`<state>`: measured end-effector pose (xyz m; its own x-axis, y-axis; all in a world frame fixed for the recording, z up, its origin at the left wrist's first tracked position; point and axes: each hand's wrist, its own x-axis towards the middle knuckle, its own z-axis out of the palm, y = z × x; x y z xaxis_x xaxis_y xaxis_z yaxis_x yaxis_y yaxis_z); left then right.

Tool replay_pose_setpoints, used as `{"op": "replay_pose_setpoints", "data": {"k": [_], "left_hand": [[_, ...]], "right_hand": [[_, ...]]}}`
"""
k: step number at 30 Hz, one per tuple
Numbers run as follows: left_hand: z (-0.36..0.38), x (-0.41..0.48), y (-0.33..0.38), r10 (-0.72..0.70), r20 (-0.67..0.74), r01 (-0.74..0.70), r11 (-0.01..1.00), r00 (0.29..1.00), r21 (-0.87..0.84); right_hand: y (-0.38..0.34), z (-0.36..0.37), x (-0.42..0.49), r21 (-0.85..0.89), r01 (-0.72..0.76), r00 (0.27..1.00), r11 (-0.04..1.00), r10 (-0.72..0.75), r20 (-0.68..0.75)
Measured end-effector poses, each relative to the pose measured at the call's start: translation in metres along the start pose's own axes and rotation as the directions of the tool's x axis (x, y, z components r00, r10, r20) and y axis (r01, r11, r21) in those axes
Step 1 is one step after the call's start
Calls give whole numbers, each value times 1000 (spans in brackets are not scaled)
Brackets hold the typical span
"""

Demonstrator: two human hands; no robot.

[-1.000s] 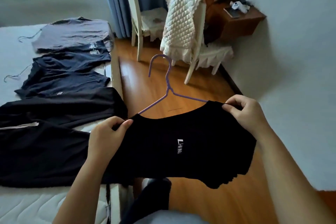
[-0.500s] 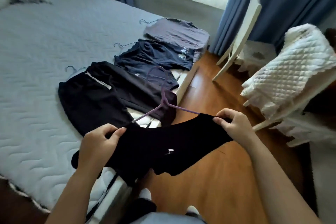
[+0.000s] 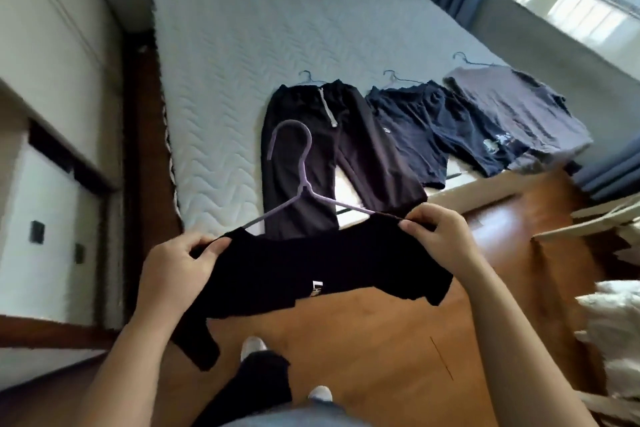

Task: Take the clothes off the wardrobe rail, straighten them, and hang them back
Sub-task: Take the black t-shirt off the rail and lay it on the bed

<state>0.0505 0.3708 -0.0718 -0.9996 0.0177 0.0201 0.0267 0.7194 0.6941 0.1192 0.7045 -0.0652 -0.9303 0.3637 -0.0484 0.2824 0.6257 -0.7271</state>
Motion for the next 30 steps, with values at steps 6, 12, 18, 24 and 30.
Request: {"op": "replay_pose_setpoints", "data": {"k": [6,12,18,24,30], "left_hand": [[-47,-26,-4,-2,-199,20,996,980,90],[-78,-29,-17,-77,-306,113,988,949,104],[-79,17,-25,-124,-314,140,990,941,29],[-69,123,-27,-114,-318,111,993,941,-26],[-59,270,-28,-53,-328,62,998,943,19]], "right_hand": [[-39,25,24,62,172,978,983,-178,106],[-74,55,55,100,273,940,957,-288,184],[-96,69,106,106,298,940,949,-311,143],[-127,80,192,54,306,947,951,-310,88],[-168,99,314,-18,283,956,959,-281,84]]}}
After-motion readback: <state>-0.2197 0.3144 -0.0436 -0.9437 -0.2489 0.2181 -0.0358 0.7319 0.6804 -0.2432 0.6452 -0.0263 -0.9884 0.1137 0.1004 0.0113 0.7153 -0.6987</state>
